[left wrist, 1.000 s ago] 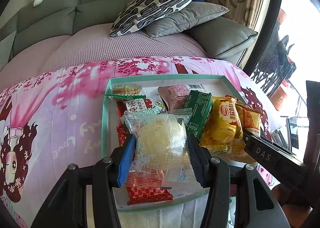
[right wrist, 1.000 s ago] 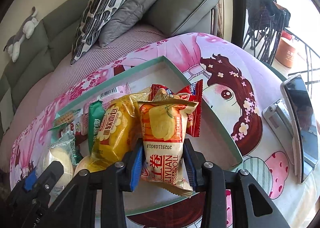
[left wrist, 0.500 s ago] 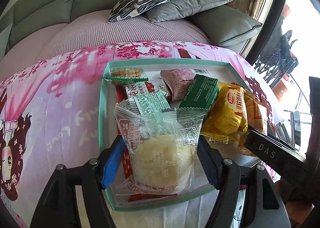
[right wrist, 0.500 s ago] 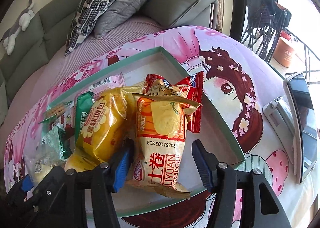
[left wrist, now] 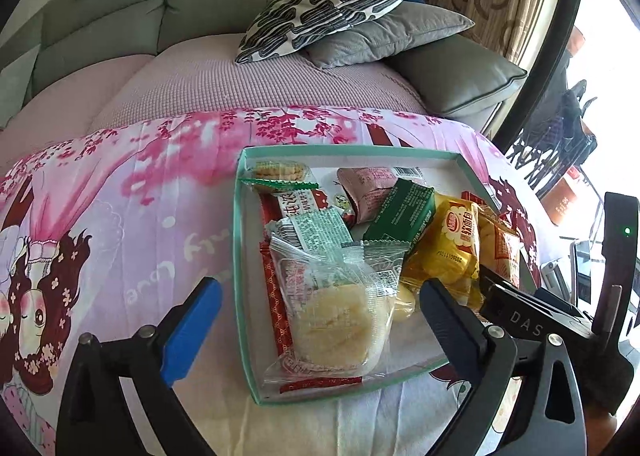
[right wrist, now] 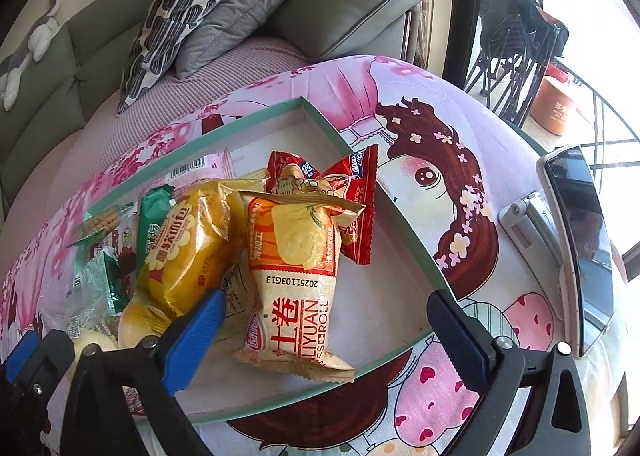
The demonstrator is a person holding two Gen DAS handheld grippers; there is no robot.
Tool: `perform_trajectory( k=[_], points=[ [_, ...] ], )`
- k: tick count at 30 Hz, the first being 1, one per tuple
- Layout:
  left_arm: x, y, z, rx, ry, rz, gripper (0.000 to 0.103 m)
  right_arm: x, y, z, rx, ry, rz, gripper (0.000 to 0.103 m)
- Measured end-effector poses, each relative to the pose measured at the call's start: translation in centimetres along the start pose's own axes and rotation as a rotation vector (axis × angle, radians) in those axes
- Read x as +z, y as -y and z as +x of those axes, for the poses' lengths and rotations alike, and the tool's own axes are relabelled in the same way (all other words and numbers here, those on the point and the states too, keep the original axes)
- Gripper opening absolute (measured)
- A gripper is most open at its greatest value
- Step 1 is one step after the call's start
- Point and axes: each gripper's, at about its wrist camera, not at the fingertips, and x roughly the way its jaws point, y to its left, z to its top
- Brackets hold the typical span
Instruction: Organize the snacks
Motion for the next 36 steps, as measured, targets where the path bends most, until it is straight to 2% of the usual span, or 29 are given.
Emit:
perform_trajectory(
  k=[15,20,28,36],
  points=[
    [0.2,-2.9,-2.2,0.13,0.032,-0.063,0.1,-0.5,-2.4,-2.6,-0.004,0.018,-0.1,0.103],
    [0.4,-4.4,-2.0,0.172,0.054,-0.13,0.1,-0.6,-3.6,-2.9,0.016,0.034,-0.135,0.103],
    [0.2,-5.6,-1.1,0.284,0.058,-0.158,0.099,-0.9,-5.8,-3.4,0.069,0.063,-0.187,0.103],
    [0.2,-6.1,-0.6,0.353,0.021,-0.156,0.099,-1.1,-7.1,-4.0,0.089,0.1,-0.227,0.103]
  ],
)
